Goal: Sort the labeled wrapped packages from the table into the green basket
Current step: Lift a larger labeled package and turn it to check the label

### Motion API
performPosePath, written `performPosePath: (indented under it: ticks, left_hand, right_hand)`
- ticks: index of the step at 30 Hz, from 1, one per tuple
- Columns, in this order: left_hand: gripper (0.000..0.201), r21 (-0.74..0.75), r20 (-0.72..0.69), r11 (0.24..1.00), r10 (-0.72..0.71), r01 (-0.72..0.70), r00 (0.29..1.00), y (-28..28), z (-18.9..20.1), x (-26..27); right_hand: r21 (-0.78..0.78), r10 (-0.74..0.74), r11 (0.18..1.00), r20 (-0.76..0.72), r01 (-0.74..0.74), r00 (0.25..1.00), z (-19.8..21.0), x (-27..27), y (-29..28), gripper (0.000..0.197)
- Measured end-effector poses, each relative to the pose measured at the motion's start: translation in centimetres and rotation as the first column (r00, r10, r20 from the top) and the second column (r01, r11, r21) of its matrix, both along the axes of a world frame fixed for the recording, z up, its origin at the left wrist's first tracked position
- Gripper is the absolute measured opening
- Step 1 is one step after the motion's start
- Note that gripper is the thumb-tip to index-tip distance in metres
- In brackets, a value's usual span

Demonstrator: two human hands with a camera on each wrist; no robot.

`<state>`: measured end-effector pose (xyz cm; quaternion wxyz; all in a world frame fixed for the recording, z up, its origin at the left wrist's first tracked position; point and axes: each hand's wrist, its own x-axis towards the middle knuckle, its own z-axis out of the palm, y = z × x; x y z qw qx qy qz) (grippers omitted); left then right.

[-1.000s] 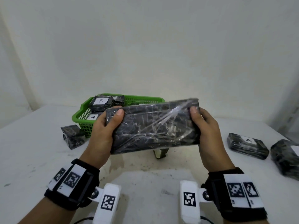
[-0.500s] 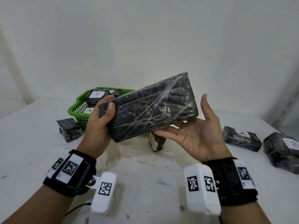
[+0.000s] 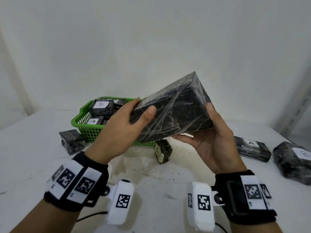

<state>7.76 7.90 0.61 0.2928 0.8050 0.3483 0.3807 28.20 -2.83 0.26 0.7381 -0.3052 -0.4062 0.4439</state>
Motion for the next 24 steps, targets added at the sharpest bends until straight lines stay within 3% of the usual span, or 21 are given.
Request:
performPosePath:
  ticks: [2,6,9,11,13,16,18,20,22,24]
  left_hand:
    - [0.109,-0.032,0.039,0.999,-0.034,0.035,0.999,0.0,1.1,0.2]
    - [0.099,-0.065,0.317,0.995,-0.05,0.074,0.947,0.7,2.1,1.6]
    - [0.076,-0.082,0.428,0.99,-0.065,0.11,0.901,1.5,1.2,3.0]
    - [0.065,-0.111,0.464,0.983,-0.078,0.145,0.883,1.9,0.4,3.7]
    - [0.062,-0.147,0.44,0.975,-0.084,0.164,0.894,2.0,0.0,4.0]
    - [0.066,-0.121,0.271,0.982,-0.107,0.144,0.957,1.8,0.2,4.3]
    - [0.077,-0.158,0.295,0.956,-0.194,0.248,0.935,1.6,0.4,4.2]
    - [0.087,-0.196,0.384,0.906,-0.281,0.375,0.88,2.2,0.0,3.9]
    - [0.091,-0.16,0.374,0.887,-0.352,0.434,0.858,2.4,-0.5,3.1]
    - [0.101,-0.141,0.372,0.879,-0.379,0.455,0.847,2.2,-0.9,2.4]
  right_hand:
    - [0.056,0.01,0.998,-0.005,-0.01,1.0,0.0,0.3,-0.1,0.036]
    - [0.1,0.05,0.994,0.044,-0.054,0.998,0.5,0.5,-0.4,0.036]
    - [0.036,0.117,0.992,0.121,-0.122,0.986,0.8,0.6,-0.3,0.063]
    - [0.027,0.08,0.996,0.202,-0.087,0.976,0.8,0.7,-0.1,0.067]
    - [0.034,-0.007,0.999,0.271,-0.002,0.963,0.6,0.6,0.1,0.067]
    - [0.096,-0.163,0.986,0.341,0.138,0.926,0.0,0.7,0.7,0.076]
    - [0.133,-0.213,0.976,0.393,0.174,0.895,-0.3,0.7,1.0,0.073]
    - [0.119,-0.208,0.978,0.41,0.174,0.888,-0.4,0.8,1.3,0.083]
    - [0.075,-0.164,0.986,0.432,0.146,0.887,-0.2,1.0,1.5,0.095]
    - [0.031,-0.119,0.992,0.481,0.119,0.869,0.0,1.1,1.9,0.093]
